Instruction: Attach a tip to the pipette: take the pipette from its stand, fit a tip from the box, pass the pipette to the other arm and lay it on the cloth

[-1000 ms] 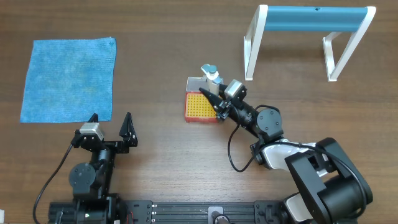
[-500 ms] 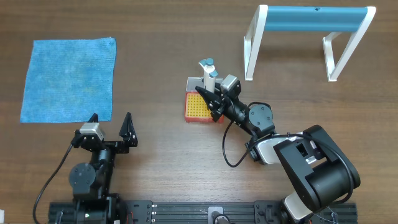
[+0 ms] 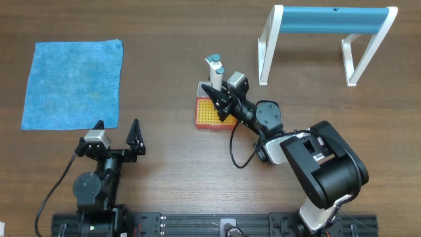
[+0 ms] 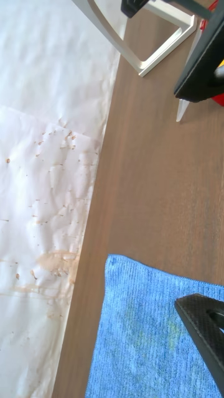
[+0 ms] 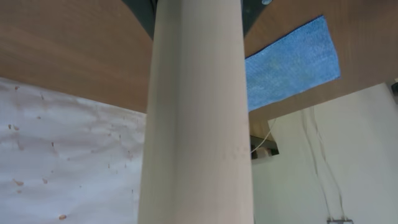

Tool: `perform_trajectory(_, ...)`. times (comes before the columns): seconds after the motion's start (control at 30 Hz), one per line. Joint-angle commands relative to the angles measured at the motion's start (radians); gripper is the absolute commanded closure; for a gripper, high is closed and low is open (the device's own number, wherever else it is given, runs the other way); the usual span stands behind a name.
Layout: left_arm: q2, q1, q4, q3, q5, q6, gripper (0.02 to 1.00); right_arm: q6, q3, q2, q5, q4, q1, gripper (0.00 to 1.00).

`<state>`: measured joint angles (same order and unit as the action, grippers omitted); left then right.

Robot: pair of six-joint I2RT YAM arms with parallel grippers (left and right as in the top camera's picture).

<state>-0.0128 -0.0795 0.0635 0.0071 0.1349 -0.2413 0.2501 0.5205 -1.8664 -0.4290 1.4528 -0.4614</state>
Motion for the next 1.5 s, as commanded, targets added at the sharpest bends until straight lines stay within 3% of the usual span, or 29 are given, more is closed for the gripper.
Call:
perform_trajectory(0.03,0.008,0.002,0.008,-0.002,-0.007,-0.006,0.020,0.015,0.047,-0.031,0.010,0.010,-0.005,0.919)
perform_trajectory(1.5,0.008,0.002,0.008,-0.002,-0.007,-0.006,0.023,0.014,0.004,-0.042,-0.009,-0.013,0.000,0.919)
